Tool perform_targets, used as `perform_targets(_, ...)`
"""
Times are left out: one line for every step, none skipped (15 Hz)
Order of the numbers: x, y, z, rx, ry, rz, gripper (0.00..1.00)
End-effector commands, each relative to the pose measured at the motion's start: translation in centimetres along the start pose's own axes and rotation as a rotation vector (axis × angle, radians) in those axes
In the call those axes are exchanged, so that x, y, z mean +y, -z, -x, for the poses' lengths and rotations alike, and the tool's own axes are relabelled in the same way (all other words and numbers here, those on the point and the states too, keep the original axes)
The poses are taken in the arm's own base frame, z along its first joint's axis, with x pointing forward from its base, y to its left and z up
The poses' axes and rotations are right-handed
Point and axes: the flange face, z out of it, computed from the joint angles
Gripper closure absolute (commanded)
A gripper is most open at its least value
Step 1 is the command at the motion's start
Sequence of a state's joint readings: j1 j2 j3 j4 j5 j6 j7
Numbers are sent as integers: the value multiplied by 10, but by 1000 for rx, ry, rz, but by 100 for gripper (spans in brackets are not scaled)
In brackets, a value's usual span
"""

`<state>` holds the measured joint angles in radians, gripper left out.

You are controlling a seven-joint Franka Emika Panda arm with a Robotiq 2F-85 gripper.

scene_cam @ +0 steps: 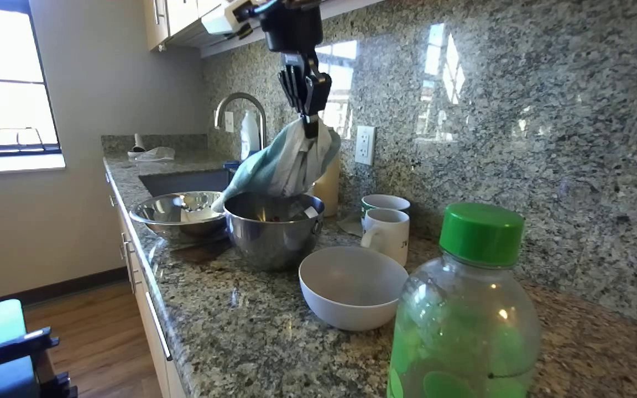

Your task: Use the blue and white towel from the silver bowl to wipe the grey bowl, return the towel to the silver bowl on the left

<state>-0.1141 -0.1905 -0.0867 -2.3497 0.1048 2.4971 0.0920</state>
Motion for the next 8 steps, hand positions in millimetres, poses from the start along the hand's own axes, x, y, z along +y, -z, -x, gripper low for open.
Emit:
perform_targets(29, 17, 23, 64, -131, 46, 99)
perform_targets(36, 18, 27, 79, -165, 57, 99)
perform_targets(42, 20, 30, 93, -194, 70, 99)
perform_targets(46, 22, 33, 110, -227, 86, 99)
perform_targets(52, 23, 36, 123, -256, 97, 99)
perform_targets(57, 22, 39, 131, -278, 109, 99)
perform_targets(59, 21, 40, 135, -293, 122, 99)
perform_targets(60, 17, 40, 130, -298, 134, 99)
